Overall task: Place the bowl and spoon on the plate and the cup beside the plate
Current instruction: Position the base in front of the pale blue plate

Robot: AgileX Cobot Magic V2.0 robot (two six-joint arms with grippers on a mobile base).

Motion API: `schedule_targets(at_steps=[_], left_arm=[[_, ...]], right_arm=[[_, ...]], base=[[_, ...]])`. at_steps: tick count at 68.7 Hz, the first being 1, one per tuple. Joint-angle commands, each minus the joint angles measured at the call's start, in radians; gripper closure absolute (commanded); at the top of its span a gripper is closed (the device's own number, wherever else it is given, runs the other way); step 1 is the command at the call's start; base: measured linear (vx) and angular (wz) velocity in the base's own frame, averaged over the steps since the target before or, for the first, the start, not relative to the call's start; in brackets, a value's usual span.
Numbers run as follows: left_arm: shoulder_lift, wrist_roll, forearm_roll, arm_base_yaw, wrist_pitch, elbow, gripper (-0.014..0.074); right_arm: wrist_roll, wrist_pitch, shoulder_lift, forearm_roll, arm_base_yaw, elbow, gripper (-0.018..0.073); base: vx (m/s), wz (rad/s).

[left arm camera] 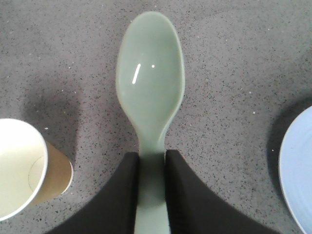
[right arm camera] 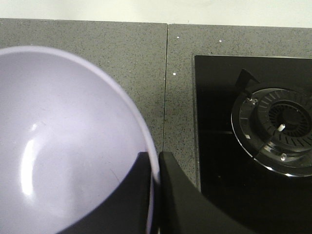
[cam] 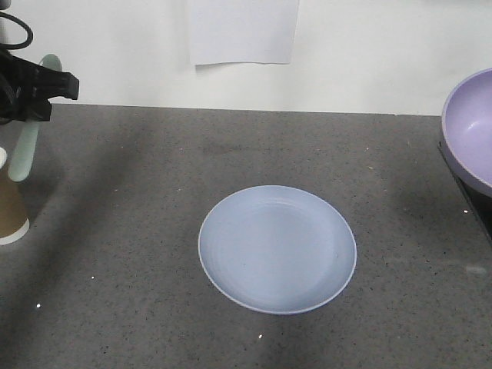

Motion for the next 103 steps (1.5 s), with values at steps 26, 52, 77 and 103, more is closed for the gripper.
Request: schedule_targets(at_steps=[26, 52, 77, 103], left_arm=[[-0.035, -0.010, 0.002, -0.003, -0.049, -0.025, 0.0603], [-0.035, -0.010, 0.002, -0.003, -0.049, -0.025, 0.0603], [-0.035, -0.010, 0.002, -0.003, -0.049, -0.025, 0.0603], [-0.035, -0.010, 0.002, -0.003, -0.049, -0.025, 0.0603]], right_arm=[[-0.008, -0.063, -0.013, 0.008, 0.001, -0.031, 0.0566], [-0.008, -0.063, -0.013, 0.008, 0.001, -0.031, 0.0566], [-0.008, -0.063, -0.013, 0.008, 0.001, -0.031, 0.0566], [-0.008, -0.063, -0.013, 0.008, 0.001, -0.031, 0.0566]], base=[[0.03, 0.01], [0.00, 0.00], [0.00, 0.00], [0.00, 0.00]])
